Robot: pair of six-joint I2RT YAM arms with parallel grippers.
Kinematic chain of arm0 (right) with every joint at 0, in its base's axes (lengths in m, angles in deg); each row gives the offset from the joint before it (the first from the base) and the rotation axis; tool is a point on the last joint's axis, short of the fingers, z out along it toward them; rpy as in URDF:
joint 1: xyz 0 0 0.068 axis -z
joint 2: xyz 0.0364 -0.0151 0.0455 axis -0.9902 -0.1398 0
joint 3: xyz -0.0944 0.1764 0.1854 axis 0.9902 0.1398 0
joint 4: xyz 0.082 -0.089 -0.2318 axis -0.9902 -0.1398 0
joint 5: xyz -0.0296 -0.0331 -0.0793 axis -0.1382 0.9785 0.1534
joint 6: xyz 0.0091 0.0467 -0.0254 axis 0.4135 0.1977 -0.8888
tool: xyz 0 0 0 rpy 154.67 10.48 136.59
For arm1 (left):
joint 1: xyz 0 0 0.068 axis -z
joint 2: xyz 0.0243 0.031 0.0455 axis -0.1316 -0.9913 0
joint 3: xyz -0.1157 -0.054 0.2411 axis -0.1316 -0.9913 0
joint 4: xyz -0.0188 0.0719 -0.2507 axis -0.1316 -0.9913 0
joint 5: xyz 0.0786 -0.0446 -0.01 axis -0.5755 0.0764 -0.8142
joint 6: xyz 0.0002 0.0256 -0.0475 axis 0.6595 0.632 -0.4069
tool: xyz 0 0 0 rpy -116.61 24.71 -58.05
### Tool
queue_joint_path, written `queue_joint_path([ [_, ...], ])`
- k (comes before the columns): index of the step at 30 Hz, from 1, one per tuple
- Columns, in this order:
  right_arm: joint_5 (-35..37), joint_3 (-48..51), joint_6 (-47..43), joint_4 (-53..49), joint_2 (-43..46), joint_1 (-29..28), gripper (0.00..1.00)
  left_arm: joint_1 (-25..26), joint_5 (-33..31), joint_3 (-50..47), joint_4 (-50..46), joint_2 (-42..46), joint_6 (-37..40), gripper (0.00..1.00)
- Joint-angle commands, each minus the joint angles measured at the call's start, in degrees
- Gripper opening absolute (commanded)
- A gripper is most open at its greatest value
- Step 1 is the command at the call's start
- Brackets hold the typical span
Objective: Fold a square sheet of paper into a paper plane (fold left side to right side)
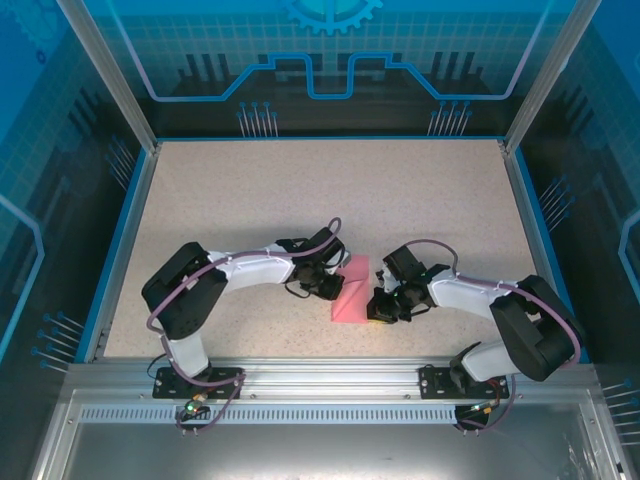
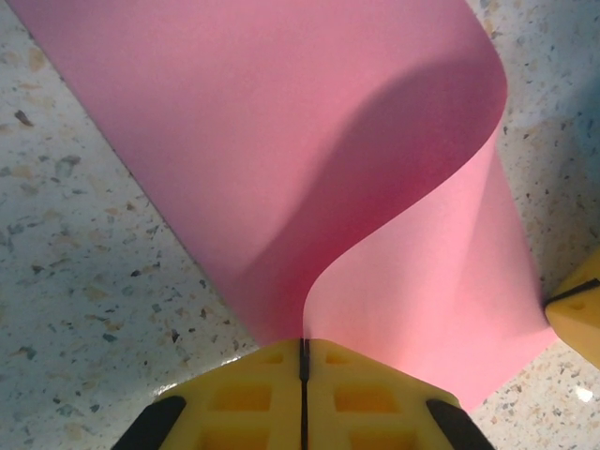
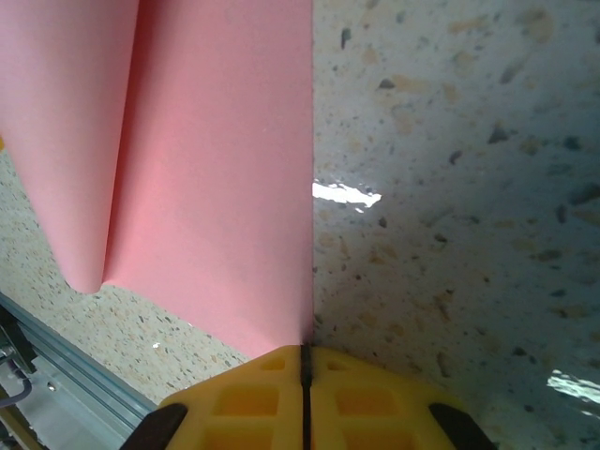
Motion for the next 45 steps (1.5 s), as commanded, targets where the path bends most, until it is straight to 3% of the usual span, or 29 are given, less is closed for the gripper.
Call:
queue_joint_path([
  [1,1.3,-0.6,-1.0,-2.7,-1.2,-1.2,0.08,-0.5,1.1,1.8,-1.0,-1.2,1.1,0.07],
  [45,0.9,-1.6,-1.9,-3.4,-1.3,-1.3,0.09,-0.5,2.1,2.2,0.0,-3.4,1.0,0.08],
])
